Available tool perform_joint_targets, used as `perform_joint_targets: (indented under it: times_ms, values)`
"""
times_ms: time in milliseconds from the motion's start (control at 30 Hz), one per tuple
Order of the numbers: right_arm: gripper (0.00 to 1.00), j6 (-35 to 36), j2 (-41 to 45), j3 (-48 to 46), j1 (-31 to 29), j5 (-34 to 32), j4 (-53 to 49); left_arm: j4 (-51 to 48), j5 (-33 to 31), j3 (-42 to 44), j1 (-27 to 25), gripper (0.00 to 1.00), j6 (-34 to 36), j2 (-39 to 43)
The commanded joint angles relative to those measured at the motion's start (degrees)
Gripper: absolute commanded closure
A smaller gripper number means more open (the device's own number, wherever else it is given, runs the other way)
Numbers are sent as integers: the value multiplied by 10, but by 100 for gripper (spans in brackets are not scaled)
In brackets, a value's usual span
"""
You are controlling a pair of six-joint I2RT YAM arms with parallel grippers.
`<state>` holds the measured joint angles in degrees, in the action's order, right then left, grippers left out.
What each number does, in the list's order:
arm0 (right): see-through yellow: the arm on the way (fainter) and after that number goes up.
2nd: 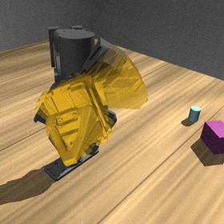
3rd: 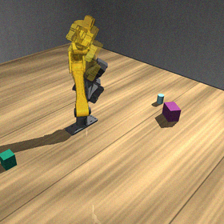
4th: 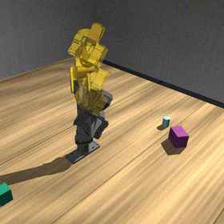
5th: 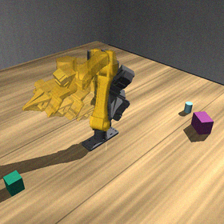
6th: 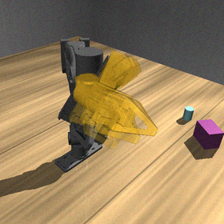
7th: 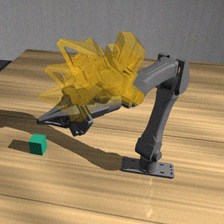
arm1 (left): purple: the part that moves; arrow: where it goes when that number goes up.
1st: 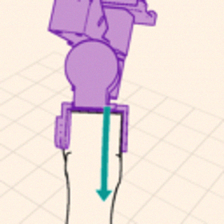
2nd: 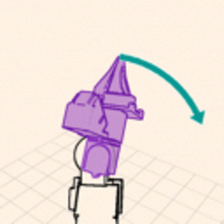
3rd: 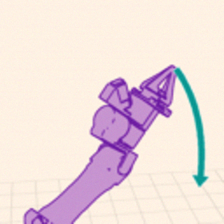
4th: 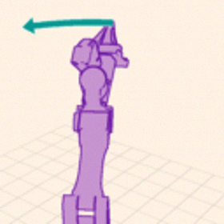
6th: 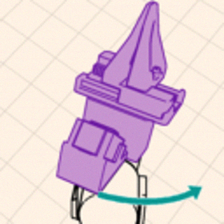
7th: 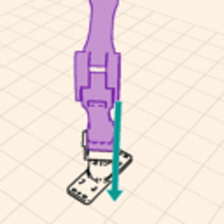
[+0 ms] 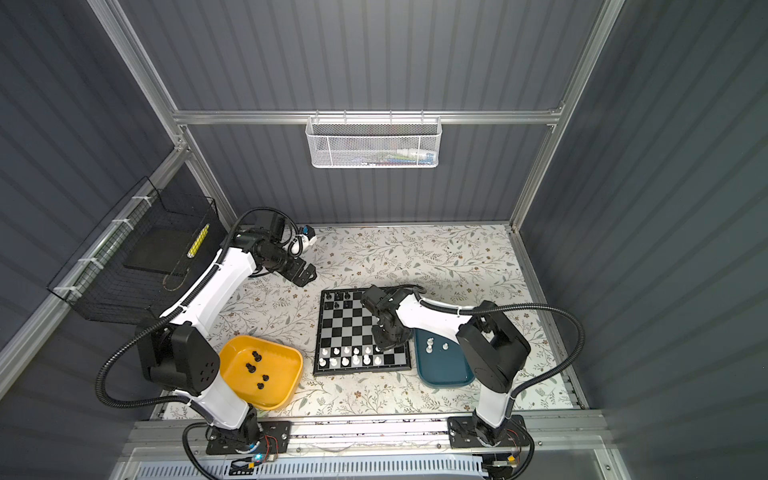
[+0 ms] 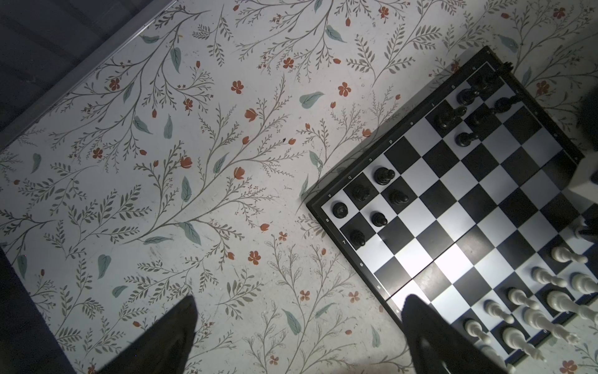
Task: Set up the chess pieces on the board
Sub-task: 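Lower the white pawn onto the square beside the white pawn row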
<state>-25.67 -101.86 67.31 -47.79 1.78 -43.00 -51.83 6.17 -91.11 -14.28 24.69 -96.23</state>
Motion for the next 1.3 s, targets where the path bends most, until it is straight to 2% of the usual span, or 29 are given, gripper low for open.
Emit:
perform_joint_targets:
  times_ms: [0, 733, 1267]
  values:
    - [88, 0, -5, 6, -5, 2, -5, -12, 8, 4, -4, 1, -2, 9]
    - [74, 0, 2, 15, -13, -17, -15, -11, 4, 8, -4, 0, 0, 15]
    - [71, 2, 26, 29, -15, -33, -37, -13, 2, 5, -4, 1, 1, 13]
